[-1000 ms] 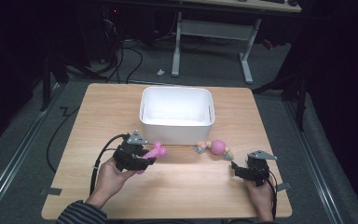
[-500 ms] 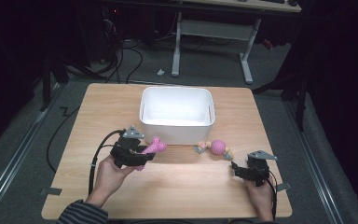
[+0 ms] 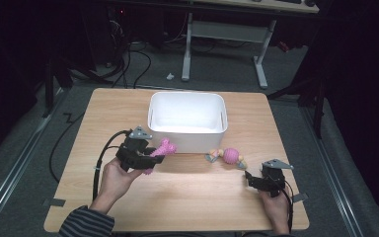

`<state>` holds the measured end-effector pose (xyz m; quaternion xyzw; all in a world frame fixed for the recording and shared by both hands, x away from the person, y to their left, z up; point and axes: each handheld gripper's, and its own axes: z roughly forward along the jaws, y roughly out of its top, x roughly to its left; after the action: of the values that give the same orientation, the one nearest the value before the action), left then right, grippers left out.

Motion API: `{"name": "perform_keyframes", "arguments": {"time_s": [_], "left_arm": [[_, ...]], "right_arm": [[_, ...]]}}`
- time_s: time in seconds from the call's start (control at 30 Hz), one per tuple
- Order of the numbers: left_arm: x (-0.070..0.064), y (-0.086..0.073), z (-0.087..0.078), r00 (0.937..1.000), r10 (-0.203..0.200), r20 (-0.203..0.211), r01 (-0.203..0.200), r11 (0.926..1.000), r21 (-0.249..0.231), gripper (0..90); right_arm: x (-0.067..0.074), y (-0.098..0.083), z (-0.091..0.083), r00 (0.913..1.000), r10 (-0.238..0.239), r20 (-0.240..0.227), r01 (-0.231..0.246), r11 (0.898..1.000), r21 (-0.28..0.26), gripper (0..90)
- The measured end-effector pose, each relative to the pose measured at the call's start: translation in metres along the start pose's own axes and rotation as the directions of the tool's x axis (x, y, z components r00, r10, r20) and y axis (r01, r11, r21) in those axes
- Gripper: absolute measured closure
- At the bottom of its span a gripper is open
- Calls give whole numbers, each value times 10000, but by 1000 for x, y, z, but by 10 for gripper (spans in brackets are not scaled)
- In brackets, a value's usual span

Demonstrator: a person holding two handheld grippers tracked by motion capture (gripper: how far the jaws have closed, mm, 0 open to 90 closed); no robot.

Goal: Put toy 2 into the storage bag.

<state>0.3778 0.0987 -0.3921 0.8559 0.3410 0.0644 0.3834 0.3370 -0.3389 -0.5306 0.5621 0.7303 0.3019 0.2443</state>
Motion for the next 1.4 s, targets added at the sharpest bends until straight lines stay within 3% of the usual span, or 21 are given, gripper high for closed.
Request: {"name": "perform_keyframes", "arguments": {"time_s": [0.27, 0.8, 1.4], "left_arm": [[2, 13, -4, 9999, 49, 125, -47, 9999, -146, 586], [5, 36, -9, 9993, 348, -151, -351, 9992, -198, 586], [11, 63, -3, 9982, 570, -194, -573, 9982, -175, 586]], "right_arm": [[0, 0, 0, 10000, 0, 0, 0, 10000, 1, 229], [0, 0, 0, 10000, 1, 1, -1, 10000, 3, 229], [0, 0, 0, 10000, 0, 0, 0, 10000, 4, 229]]}}
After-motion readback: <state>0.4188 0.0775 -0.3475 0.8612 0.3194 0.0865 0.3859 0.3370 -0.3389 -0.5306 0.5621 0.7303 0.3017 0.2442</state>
